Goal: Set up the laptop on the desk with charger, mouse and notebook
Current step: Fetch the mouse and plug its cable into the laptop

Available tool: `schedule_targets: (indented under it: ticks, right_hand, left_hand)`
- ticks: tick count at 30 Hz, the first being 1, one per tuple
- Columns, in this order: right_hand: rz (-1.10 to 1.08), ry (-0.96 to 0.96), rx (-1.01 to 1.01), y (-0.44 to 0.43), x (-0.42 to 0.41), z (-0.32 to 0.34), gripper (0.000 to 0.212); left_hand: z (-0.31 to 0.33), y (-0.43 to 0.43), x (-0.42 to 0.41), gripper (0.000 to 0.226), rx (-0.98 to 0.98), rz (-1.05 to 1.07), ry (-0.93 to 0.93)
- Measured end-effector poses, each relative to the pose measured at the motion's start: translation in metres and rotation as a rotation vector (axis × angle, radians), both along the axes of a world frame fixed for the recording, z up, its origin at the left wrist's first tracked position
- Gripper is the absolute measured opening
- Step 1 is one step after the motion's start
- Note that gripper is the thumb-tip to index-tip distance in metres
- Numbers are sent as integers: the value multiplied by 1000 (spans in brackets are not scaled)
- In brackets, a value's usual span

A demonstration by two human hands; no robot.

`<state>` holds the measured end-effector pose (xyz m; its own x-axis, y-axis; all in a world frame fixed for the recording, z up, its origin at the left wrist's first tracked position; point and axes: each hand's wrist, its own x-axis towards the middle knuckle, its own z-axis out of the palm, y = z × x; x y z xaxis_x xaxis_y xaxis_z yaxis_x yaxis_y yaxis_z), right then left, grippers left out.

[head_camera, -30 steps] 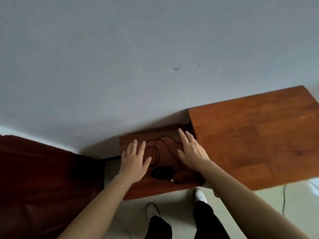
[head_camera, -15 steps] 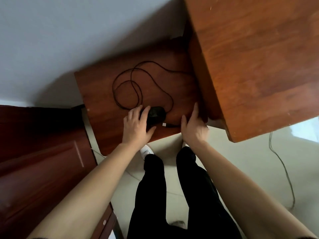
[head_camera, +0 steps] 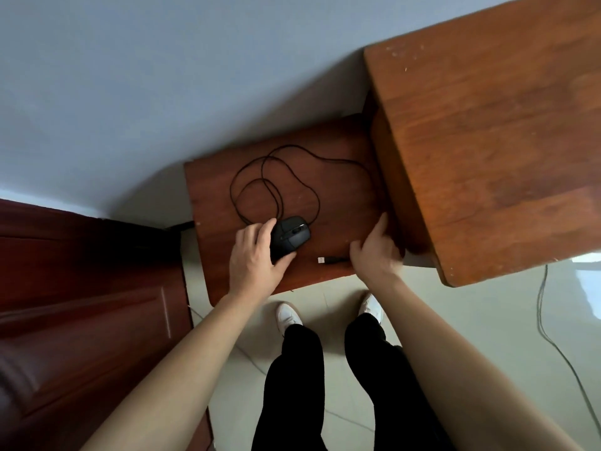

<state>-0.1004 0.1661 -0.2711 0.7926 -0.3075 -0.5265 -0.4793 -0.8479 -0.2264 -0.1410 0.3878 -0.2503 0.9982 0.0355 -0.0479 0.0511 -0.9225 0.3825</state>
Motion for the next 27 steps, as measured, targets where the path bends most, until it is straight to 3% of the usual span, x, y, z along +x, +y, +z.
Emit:
schedule_targets:
  ticks: [3,7,12,21,27]
  right_hand:
    - [-87,-14,18,4,1,-3,85]
    - [-101,-37,58,-1,-2,-7,54]
    - [-3,91,88,-5,-10,5,17]
    - [154,98,109,1,-12,13,62]
    - [142,-69,186,26,-33,-4,55]
  left_hand:
    - [5,10,-3,78,21,7,-31]
    - [9,14,-9,80,37,48,-43]
    - [32,16,-18,79,20,83,-59]
    - [74,40,-15,76,61,93,-142]
    - [53,46,-19,73,31,133,-92]
